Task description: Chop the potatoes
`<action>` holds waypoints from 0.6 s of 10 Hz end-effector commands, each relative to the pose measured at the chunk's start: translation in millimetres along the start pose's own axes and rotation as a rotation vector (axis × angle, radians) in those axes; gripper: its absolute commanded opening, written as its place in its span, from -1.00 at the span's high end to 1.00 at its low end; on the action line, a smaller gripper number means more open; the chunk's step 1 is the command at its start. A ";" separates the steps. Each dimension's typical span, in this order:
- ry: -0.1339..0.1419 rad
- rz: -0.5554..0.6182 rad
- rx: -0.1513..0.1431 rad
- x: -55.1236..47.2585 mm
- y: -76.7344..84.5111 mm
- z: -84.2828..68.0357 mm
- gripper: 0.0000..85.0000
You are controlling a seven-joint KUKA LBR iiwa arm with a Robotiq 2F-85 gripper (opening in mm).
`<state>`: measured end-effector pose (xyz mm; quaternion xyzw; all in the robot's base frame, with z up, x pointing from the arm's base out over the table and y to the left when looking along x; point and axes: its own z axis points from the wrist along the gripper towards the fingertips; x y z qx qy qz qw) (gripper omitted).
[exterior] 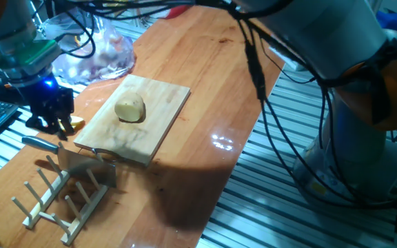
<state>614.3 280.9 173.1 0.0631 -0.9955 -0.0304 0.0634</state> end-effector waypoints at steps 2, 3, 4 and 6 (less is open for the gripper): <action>0.009 0.002 0.002 -3.5 1.9 8.7 0.20; 0.015 0.003 0.001 -3.1 2.7 16.2 0.20; 0.015 0.003 -0.001 -1.3 3.1 24.2 0.20; 0.003 -0.003 -0.010 0.7 2.0 37.6 0.20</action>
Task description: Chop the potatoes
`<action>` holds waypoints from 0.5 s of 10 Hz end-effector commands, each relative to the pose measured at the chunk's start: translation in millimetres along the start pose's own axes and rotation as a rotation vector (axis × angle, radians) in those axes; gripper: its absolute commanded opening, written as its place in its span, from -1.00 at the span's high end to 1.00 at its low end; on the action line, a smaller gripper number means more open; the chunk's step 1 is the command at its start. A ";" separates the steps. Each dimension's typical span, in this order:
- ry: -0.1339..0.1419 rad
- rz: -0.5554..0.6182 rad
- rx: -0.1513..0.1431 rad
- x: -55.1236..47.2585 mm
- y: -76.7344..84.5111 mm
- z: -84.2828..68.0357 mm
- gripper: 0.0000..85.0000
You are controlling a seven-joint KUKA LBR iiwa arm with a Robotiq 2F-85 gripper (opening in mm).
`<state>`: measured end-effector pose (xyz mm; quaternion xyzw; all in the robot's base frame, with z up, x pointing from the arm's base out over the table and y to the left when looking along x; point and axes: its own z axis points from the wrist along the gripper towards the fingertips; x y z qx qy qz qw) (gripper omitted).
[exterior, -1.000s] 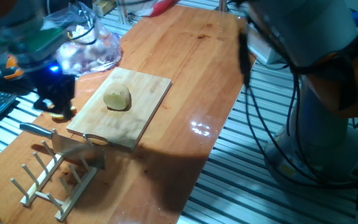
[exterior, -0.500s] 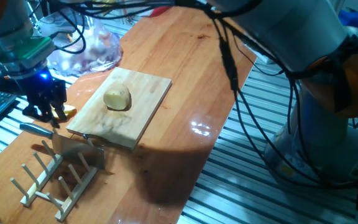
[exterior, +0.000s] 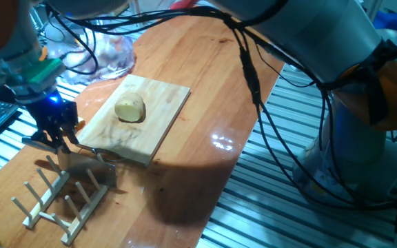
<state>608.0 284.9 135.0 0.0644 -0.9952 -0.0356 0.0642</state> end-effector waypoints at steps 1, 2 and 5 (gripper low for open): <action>-0.010 -0.002 0.000 0.6 0.1 6.8 0.20; -0.020 -0.003 -0.006 1.5 -0.3 15.3 0.20; -0.024 -0.013 -0.061 1.7 -11.6 37.9 0.20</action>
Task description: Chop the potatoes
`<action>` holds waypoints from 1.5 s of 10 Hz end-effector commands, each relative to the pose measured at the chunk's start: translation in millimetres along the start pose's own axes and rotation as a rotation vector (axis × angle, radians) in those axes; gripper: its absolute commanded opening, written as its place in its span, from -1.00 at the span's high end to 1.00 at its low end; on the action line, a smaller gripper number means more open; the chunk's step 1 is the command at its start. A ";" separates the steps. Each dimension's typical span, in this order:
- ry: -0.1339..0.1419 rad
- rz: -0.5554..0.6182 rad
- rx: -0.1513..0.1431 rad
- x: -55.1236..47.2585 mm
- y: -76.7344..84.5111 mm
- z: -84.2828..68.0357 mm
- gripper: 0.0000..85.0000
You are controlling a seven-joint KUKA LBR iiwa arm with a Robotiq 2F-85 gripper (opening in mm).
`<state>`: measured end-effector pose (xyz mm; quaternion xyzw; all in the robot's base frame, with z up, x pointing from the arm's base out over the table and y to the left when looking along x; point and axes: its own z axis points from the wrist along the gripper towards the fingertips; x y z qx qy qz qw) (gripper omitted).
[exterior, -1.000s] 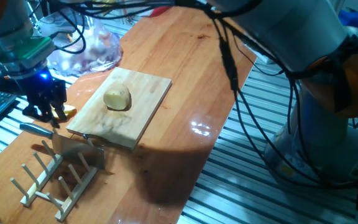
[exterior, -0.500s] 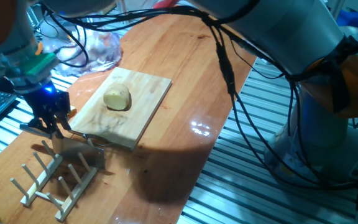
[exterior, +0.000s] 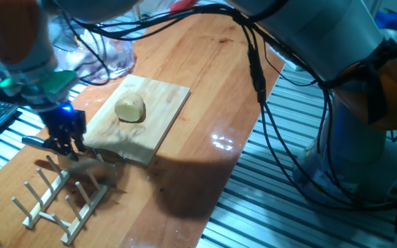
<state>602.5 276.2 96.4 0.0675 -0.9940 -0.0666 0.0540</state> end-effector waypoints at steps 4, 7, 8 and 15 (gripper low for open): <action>-0.006 0.021 -0.002 7.5 10.1 4.1 0.20; -0.010 0.016 -0.007 8.1 10.1 3.9 0.60; -0.009 0.015 -0.012 8.2 10.3 3.8 0.60; -0.063 0.050 -0.024 9.9 13.7 4.7 1.00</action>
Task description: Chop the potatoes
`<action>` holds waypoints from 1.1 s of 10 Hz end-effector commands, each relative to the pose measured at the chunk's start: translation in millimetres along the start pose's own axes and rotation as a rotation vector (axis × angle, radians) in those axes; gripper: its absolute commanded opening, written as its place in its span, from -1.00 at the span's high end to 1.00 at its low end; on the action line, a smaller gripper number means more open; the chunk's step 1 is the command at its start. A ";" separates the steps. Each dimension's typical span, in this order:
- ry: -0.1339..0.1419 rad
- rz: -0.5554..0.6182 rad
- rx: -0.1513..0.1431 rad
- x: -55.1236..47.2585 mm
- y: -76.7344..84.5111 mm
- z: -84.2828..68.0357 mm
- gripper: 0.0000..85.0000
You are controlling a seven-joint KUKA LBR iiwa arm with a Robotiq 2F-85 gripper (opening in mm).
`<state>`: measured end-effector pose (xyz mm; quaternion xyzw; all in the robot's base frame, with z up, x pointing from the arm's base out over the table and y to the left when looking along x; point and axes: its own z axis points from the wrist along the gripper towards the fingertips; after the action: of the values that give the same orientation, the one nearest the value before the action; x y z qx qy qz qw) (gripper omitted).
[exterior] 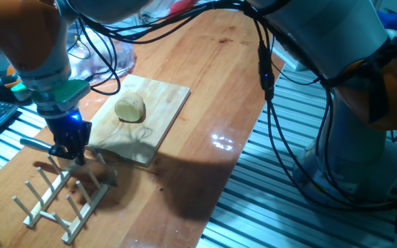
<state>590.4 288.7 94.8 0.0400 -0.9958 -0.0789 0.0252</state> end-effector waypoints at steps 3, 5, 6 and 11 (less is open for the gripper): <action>-0.023 0.013 -0.008 0.2 4.5 -5.9 1.00; -0.040 0.033 -0.010 1.5 13.2 -18.4 1.00; -0.043 0.050 -0.009 3.1 20.0 -27.2 1.00; -0.003 0.040 0.058 -0.2 35.1 -107.8 1.00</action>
<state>594.4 308.5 178.3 0.0211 -0.9981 -0.0520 0.0240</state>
